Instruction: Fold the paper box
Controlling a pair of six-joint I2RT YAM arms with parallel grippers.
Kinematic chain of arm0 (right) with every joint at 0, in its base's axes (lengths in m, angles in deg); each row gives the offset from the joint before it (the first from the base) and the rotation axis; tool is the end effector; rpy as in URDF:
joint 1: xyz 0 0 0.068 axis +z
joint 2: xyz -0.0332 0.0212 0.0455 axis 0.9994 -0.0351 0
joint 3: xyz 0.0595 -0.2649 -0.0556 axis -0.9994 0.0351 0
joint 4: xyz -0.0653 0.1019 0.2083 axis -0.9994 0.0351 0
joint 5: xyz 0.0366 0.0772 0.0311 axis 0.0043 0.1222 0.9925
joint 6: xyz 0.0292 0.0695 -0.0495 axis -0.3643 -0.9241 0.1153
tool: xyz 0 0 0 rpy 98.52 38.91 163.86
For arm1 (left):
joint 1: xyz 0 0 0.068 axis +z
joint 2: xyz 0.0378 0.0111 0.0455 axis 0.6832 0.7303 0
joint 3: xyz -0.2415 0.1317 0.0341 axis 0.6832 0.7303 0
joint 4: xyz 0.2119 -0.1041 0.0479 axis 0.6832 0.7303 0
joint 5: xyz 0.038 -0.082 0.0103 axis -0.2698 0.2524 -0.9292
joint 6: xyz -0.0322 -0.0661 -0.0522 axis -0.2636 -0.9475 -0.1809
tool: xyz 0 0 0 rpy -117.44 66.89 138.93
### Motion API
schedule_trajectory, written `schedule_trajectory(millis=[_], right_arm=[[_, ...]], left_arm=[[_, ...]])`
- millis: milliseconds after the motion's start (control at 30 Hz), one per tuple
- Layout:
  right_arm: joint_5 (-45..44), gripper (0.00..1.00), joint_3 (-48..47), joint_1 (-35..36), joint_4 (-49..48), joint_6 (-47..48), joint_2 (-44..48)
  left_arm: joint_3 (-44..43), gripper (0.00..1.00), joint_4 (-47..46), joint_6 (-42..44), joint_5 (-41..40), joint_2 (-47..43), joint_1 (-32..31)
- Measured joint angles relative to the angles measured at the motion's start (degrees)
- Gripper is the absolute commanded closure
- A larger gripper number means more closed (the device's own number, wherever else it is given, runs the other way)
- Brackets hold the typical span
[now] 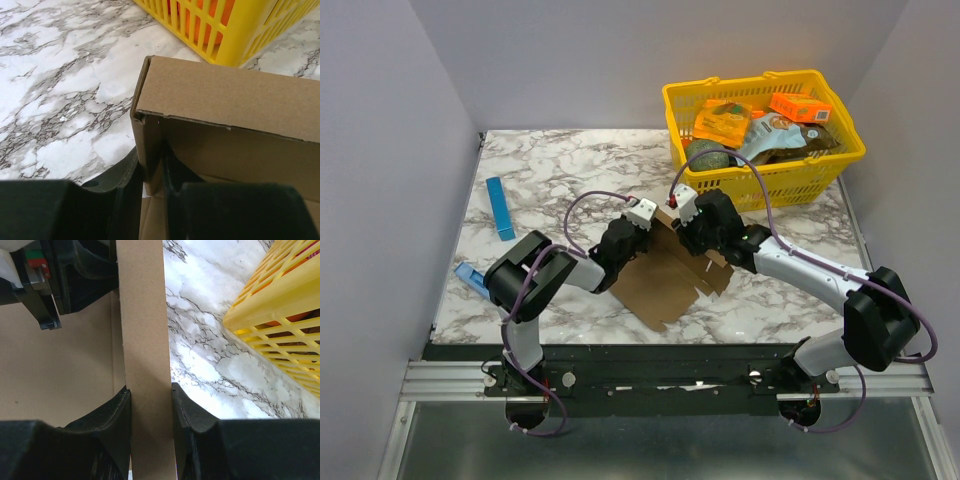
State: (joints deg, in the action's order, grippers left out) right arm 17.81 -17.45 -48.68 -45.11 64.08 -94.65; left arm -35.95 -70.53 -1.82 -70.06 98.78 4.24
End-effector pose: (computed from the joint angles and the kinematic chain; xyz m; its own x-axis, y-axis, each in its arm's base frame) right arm 0.2574 0.2081 0.2313 -0.3619 -0.5419 -0.7585 -0.6985 0.6965 -0.1644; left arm 0.3112 -0.2340 0.1554 -0.2176 0.0992 -0.9710 0.4837 0.8750 -0.0190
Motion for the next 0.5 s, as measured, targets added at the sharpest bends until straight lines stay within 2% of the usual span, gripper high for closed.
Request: schedule_trajectory(millis=[167, 333, 433, 467, 500], right_arm=[[0.0, 0.69, 0.3, 0.0, -0.7, 0.0, 0.1], [0.1, 0.69, 0.6, 0.0, -1.0, 0.0, 0.2], [0.2, 0.69, 0.6, 0.0, -1.1, 0.0, 0.2], [0.2, 0.69, 0.6, 0.0, -1.1, 0.0, 0.2], [0.3, 0.68, 0.6, 0.0, -1.1, 0.0, 0.3]], left_arm=[[-0.3, 0.87, 0.8, 0.5, -3.6, 0.0, -0.9], [-0.4, 0.87, 1.0, 0.5, -5.4, 0.0, -1.5], [-0.2, 0.71, 0.7, 0.6, -5.2, -0.1, -1.5], [0.0, 0.56, 0.6, 0.7, -5.1, -0.2, -1.5], [0.4, 0.51, 0.4, 0.9, -5.0, -0.5, -1.5]])
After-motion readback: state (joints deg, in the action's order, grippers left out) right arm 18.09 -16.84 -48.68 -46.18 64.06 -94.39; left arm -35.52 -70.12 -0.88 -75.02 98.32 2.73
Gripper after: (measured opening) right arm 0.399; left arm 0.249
